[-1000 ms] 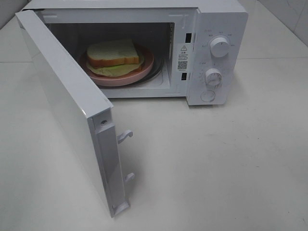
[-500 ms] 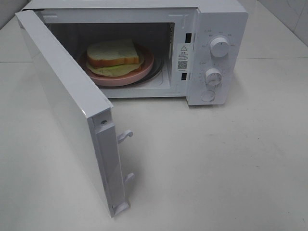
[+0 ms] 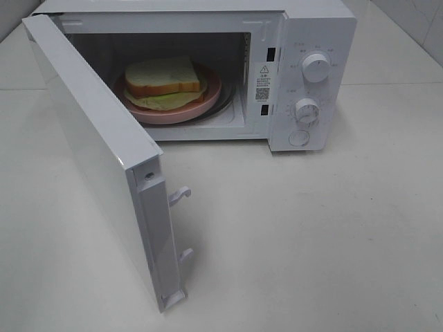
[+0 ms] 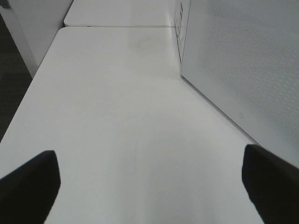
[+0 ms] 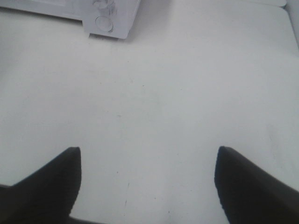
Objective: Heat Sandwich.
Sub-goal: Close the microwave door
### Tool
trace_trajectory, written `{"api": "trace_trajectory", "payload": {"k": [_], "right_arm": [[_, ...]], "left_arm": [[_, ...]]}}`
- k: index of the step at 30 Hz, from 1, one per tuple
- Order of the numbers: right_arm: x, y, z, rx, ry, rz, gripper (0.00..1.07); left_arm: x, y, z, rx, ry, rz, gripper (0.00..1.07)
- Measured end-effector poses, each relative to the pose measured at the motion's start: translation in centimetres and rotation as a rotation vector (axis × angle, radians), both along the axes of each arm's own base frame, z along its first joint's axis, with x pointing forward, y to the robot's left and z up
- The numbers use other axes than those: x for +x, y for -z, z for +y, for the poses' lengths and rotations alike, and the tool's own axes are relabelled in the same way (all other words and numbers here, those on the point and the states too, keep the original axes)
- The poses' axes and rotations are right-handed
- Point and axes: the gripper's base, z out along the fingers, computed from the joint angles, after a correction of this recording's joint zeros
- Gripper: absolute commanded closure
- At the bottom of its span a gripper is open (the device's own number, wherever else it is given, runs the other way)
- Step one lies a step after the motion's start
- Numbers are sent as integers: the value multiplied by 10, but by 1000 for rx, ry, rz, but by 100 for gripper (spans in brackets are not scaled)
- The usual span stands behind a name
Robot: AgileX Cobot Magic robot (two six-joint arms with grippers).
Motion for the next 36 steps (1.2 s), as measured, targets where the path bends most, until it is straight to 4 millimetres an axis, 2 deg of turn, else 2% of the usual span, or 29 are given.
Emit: {"api": "trace_trajectory", "payload": {"k": [7, 36], "right_arm": [[-12, 1, 0, 33, 66, -71, 31], [-13, 1, 2, 50, 68, -68, 31]], "left_arm": [[0, 0, 0, 0, 0, 0, 7], [0, 0, 0, 0, 0, 0, 7]]}}
